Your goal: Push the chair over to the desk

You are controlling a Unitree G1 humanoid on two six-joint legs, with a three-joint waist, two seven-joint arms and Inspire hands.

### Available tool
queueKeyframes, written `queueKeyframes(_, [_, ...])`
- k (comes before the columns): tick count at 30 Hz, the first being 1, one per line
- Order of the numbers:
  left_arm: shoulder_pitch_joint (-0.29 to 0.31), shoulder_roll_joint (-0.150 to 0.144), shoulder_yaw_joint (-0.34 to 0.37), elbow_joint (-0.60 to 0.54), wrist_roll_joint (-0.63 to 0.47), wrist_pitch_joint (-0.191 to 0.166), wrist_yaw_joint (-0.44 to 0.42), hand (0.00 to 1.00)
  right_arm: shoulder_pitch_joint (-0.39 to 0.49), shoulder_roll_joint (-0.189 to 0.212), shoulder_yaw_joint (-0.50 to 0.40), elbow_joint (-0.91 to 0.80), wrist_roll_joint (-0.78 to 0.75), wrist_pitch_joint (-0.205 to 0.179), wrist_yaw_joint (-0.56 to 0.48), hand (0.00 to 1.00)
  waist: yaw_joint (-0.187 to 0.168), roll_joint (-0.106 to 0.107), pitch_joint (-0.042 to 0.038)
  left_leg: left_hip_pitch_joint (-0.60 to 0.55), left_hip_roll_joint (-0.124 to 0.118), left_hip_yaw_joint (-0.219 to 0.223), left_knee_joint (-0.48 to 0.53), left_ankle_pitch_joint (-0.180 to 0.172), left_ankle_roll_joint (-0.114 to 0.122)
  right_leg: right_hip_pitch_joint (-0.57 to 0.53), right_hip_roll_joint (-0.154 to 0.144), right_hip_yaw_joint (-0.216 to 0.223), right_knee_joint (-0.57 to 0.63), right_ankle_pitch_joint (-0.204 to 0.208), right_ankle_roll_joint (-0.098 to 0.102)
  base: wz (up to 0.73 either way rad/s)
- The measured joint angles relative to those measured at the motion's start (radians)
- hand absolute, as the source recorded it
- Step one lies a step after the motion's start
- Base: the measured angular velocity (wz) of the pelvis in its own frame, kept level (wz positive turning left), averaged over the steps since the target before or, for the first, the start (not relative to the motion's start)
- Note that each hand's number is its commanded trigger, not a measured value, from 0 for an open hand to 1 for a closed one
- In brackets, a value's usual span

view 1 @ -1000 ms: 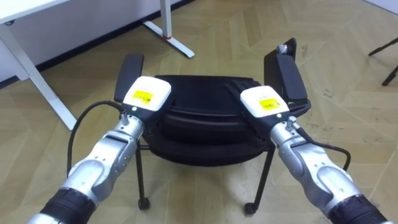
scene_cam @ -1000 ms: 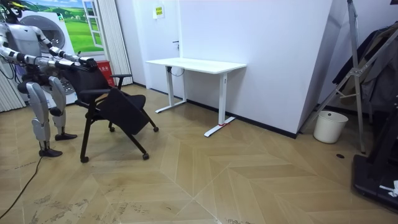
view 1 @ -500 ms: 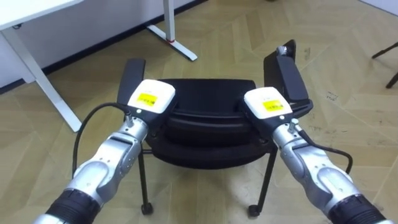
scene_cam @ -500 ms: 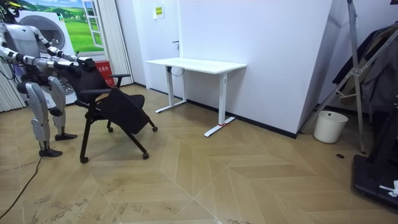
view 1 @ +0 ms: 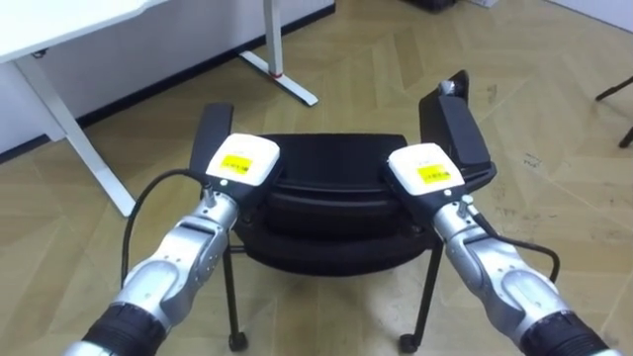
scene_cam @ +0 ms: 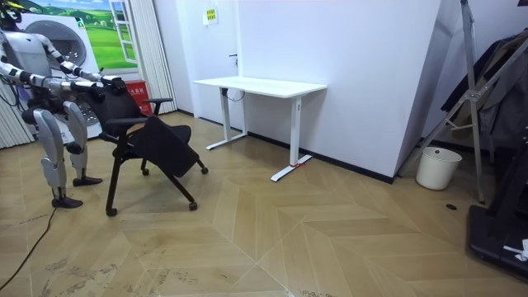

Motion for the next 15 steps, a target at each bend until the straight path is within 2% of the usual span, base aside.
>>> queueKeyframes(2, [-0.001,-0.001,0.004,0.010,0.003,-0.004,0.011,1.00,0.000,0.008,0.000,0.010,-0.001,0.000,-0.006,1.00,0.003,-0.010,0.0014,-0.026,0.009,-0.001,0.051,-0.005,-0.008,0.001,0.003,-0.015,0.006,-0.002,-0.007,0.12])
queueKeyframes(4, [-0.006,0.000,0.011,0.031,0.006,-0.011,0.016,1.00,-0.004,0.029,0.000,0.042,0.001,-0.002,-0.022,1.00,0.010,-0.026,0.0036,-0.073,0.026,-0.023,0.149,-0.009,-0.014,0.000,0.012,-0.029,0.030,-0.013,-0.024,0.16])
queueKeyframes(5, [-0.009,-0.001,0.011,0.044,0.006,-0.016,0.019,1.00,-0.007,0.033,0.000,0.054,0.001,-0.006,-0.023,1.00,0.010,-0.028,0.0040,-0.087,0.031,-0.024,0.178,-0.009,-0.014,0.002,0.015,-0.035,0.035,-0.016,-0.029,0.23])
queueKeyframes(8, [-0.013,-0.009,0.019,0.080,0.005,-0.032,0.039,1.00,-0.006,0.035,-0.002,0.070,0.000,-0.028,-0.032,1.00,0.013,-0.024,0.0071,-0.163,0.062,-0.048,0.322,-0.008,-0.014,0.019,0.038,-0.077,0.038,-0.039,-0.063,0.34])
queueKeyframes(9, [-0.012,-0.009,0.020,0.082,0.006,-0.032,0.040,1.00,-0.006,0.036,-0.002,0.073,0.000,-0.030,-0.032,1.00,0.014,-0.024,0.0075,-0.199,0.080,-0.048,0.389,-0.001,-0.017,0.016,0.050,-0.080,0.057,-0.057,-0.076,0.42])
queueKeyframes(10, [-0.012,-0.010,0.020,0.086,0.006,-0.033,0.041,1.00,-0.006,0.035,-0.001,0.076,0.001,-0.031,-0.032,1.00,0.016,-0.026,0.0107,-0.247,0.091,-0.049,0.460,0.010,-0.008,0.011,0.048,-0.087,0.086,-0.076,-0.088,0.39])
queueKeyframes(11, [-0.013,-0.013,0.020,0.091,0.006,-0.034,0.044,1.00,-0.006,0.033,-0.001,0.077,0.005,-0.032,-0.032,1.00,0.019,-0.027,0.0119,-0.270,0.087,-0.044,0.471,0.005,-0.002,0.006,0.046,-0.090,0.102,-0.087,-0.094,0.25])
queueKeyframes(12, [-0.015,-0.018,0.020,0.103,0.004,-0.040,0.055,1.00,-0.006,0.028,0.000,0.079,0.011,-0.033,-0.031,1.00,0.028,-0.025,0.0127,-0.321,0.049,-0.038,0.442,-0.009,0.020,-0.007,0.039,-0.095,0.129,-0.112,-0.107,-0.06])
queueKeyframes(13, [-0.013,-0.019,0.020,0.103,0.000,-0.042,0.055,1.00,-0.006,0.027,0.000,0.080,0.011,-0.033,-0.031,1.00,0.046,-0.020,0.0130,-0.368,0.010,-0.024,0.356,-0.001,0.026,-0.019,0.031,-0.103,0.164,-0.132,-0.112,-0.23])
queueKeyframes(14, [-0.011,-0.020,0.020,0.103,-0.002,-0.042,0.055,1.00,-0.006,0.027,0.000,0.080,0.010,-0.034,-0.031,1.00,0.056,-0.013,0.0136,-0.383,-0.001,-0.012,0.298,0.019,0.019,-0.025,0.031,-0.107,0.177,-0.142,-0.112,-0.39])
queueKeyframes(15, [-0.004,-0.021,0.020,0.104,-0.006,-0.042,0.054,1.00,-0.001,0.029,0.001,0.081,0.006,-0.034,-0.029,1.00,0.072,-0.002,0.0089,-0.400,-0.021,0.000,0.188,0.087,0.044,-0.024,0.029,-0.127,0.203,-0.170,-0.094,-0.65])
